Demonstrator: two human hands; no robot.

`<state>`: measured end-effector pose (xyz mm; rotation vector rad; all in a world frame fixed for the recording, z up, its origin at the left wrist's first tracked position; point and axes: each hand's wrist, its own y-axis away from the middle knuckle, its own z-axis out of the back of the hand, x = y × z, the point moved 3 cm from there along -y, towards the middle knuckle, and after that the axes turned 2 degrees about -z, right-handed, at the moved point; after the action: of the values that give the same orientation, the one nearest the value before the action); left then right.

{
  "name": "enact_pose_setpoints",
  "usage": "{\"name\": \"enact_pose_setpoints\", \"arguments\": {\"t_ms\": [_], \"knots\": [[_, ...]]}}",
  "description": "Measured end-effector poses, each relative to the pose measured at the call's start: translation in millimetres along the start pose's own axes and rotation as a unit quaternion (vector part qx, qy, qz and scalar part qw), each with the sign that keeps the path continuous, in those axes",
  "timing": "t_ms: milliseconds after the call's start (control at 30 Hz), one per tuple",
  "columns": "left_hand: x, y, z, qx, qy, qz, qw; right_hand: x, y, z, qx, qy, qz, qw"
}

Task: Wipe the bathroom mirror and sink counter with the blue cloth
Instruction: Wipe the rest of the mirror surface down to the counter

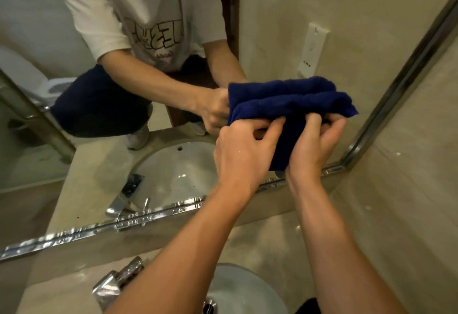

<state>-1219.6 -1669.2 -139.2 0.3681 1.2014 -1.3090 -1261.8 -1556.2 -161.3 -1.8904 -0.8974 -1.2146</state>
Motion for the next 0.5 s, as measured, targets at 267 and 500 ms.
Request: {"name": "enact_pose_setpoints", "arguments": {"t_ms": [267, 500], "knots": [[36.4, 22.5, 53.9, -0.05, 0.092, 0.058, 0.993, -3.6, 53.8, -32.6, 0.026, 0.012, 0.027, 0.999], [60.9, 41.0, 110.4, -0.093, 0.104, 0.096, 0.986, -5.7, 104.6, -63.0, 0.074, 0.022, 0.036, 0.996]]}}
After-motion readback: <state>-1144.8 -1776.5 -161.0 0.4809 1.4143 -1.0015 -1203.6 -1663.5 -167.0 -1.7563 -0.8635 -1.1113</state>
